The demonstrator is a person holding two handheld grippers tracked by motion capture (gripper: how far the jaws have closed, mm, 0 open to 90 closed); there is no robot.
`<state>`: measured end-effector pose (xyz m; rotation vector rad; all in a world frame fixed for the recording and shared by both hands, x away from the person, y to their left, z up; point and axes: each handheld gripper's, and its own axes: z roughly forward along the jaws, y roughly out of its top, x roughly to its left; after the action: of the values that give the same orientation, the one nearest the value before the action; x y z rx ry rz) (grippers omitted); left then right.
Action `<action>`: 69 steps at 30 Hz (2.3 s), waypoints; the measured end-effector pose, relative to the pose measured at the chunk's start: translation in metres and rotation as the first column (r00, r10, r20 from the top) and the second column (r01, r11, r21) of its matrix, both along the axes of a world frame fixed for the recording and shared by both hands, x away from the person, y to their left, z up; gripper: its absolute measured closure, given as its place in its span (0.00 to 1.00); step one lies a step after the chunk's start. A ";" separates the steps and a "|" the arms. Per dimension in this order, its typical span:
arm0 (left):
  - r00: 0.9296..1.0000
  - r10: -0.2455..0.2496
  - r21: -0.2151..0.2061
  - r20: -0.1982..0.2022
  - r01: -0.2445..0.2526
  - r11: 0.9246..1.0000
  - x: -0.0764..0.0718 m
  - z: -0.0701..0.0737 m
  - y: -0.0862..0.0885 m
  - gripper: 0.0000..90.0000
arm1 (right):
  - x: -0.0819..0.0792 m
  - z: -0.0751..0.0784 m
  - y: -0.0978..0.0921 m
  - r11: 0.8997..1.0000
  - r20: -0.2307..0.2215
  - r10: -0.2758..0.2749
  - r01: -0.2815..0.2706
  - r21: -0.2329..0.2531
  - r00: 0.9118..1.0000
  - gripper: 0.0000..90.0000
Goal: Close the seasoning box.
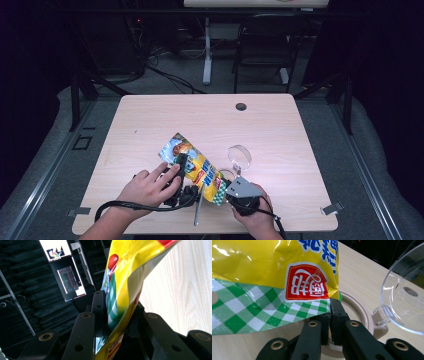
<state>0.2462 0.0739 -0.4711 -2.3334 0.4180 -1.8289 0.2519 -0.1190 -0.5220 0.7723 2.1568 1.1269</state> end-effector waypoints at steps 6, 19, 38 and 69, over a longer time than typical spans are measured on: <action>1.000 -0.002 -0.001 0.000 0.002 1.000 0.000 0.000 0.000 0.82 | 0.000 0.000 0.000 1.000 0.001 -0.001 0.001 -0.001 1.000 0.97; 1.000 -0.004 0.008 -0.007 0.004 1.000 -0.001 0.001 -0.002 0.83 | 0.000 -0.001 0.000 1.000 0.000 -0.002 0.002 0.002 1.000 0.97; 1.000 -0.002 0.016 -0.015 0.002 1.000 -0.001 0.004 -0.004 0.85 | 0.001 -0.001 -0.001 1.000 -0.001 0.000 0.000 0.003 1.000 0.97; 1.000 -0.019 0.025 -0.019 0.020 0.999 -0.004 0.006 -0.009 0.88 | 0.003 -0.002 -0.002 1.000 -0.006 -0.004 0.004 0.004 1.000 0.97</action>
<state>0.2418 0.0647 -0.4646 -2.3394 0.4651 -1.8014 0.2547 -0.1212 -0.5236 0.7823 2.1573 1.1284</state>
